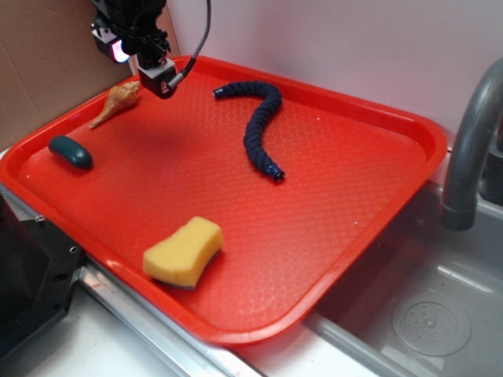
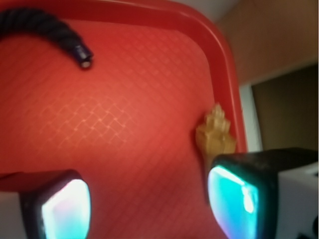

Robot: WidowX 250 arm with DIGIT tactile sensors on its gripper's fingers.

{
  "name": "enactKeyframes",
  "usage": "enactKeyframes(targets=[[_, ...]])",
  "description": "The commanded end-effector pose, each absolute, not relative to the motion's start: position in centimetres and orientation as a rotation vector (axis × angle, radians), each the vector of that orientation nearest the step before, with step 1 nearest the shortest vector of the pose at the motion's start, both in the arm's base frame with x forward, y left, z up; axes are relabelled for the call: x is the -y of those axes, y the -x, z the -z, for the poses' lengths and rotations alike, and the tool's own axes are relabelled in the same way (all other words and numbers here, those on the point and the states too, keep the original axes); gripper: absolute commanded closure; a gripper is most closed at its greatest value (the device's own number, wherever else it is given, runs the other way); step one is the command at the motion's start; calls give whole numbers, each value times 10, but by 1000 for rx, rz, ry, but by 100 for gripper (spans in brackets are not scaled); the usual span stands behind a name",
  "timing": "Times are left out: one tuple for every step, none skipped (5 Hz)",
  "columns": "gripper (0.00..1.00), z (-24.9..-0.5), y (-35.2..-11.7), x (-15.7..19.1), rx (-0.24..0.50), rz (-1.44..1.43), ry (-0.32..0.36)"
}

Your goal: Grab the shell.

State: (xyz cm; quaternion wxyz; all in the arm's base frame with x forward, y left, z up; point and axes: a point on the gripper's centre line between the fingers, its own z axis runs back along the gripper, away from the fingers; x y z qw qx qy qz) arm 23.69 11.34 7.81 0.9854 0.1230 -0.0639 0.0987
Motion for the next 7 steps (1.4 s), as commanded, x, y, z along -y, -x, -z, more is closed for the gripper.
enactKeyframes(targets=[[0, -85, -262, -165, 144, -315, -192], [0, -74, -273, -178, 109, -321, -157], [0, -49, -284, -179, 30, -327, -151], [0, -39, -281, -171, 23, -353, -134], [0, -27, -282, -153, 15, -351, -151], [0, -33, -281, -124, 26, -322, -199], [0, -35, -281, -119, 53, -319, -177]])
